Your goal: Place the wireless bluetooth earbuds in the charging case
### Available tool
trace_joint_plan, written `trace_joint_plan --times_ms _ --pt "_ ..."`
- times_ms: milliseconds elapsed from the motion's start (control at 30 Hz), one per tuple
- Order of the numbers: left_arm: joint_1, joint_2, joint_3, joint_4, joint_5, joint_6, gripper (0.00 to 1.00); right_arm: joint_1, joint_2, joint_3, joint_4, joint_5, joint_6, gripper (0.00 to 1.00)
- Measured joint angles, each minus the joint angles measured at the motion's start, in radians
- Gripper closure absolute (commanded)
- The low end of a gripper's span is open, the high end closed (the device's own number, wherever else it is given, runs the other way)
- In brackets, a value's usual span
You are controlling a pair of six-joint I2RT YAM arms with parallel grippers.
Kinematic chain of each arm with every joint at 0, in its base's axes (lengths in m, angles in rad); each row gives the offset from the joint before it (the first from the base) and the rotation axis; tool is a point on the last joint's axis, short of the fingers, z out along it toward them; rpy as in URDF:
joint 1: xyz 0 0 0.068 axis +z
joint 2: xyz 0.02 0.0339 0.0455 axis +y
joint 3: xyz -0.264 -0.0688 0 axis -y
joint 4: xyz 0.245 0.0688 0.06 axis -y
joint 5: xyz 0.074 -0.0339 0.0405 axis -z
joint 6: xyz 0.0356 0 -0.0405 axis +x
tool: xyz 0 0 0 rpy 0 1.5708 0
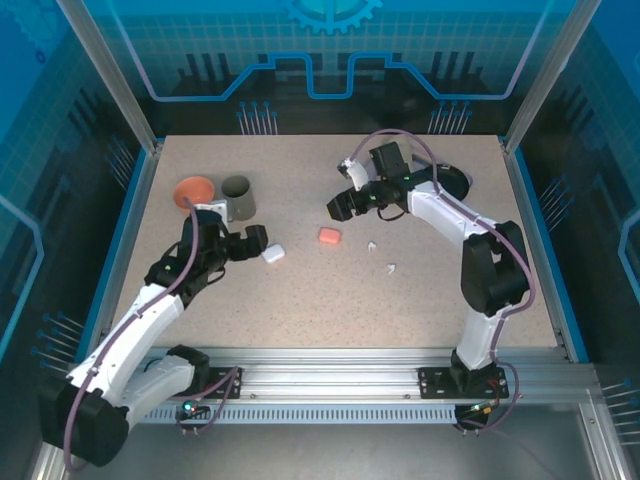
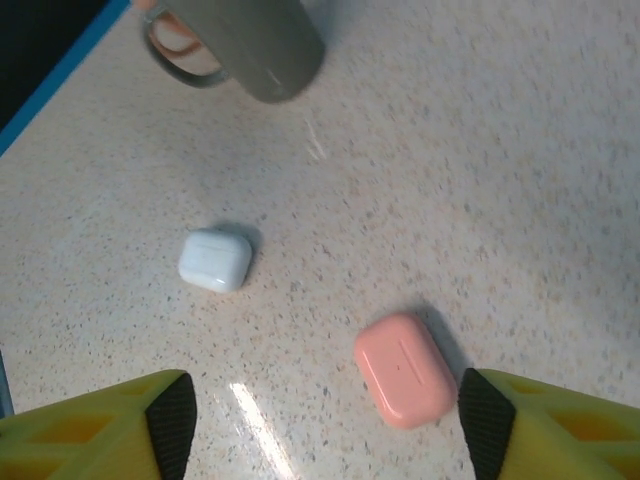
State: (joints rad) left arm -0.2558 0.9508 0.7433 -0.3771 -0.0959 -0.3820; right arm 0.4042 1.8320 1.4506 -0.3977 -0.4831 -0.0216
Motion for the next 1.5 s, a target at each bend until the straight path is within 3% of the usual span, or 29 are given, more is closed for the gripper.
trace_joint_plan --times_ms 267,533,700,967,1133,1500 --pt "0.182 0.082 0.001 -0.060 0.209 -0.138 0.01 0.001 -0.108 -0.096 0.158 -0.097 -0.195 0.01" --pt "0.291 0.086 -0.040 -0.056 0.396 -0.185 0.01 0.048 -0.111 -0.095 0.228 -0.186 -0.475 0.00" --pt "0.352 0.061 -0.072 -0.042 0.464 -0.197 0.01 0.096 0.027 0.098 0.060 -0.242 -0.737 0.00" --pt "0.375 0.042 -0.079 -0.036 0.506 -0.200 0.01 0.213 0.283 0.426 -0.236 -0.162 -1.032 0.00" --pt "0.375 0.023 -0.086 -0.032 0.507 -0.200 0.01 0.266 0.421 0.581 -0.378 -0.080 -1.106 0.03" --pt "0.375 0.008 -0.127 -0.026 0.505 -0.204 0.01 0.329 0.644 0.799 -0.525 0.021 -1.089 0.05"
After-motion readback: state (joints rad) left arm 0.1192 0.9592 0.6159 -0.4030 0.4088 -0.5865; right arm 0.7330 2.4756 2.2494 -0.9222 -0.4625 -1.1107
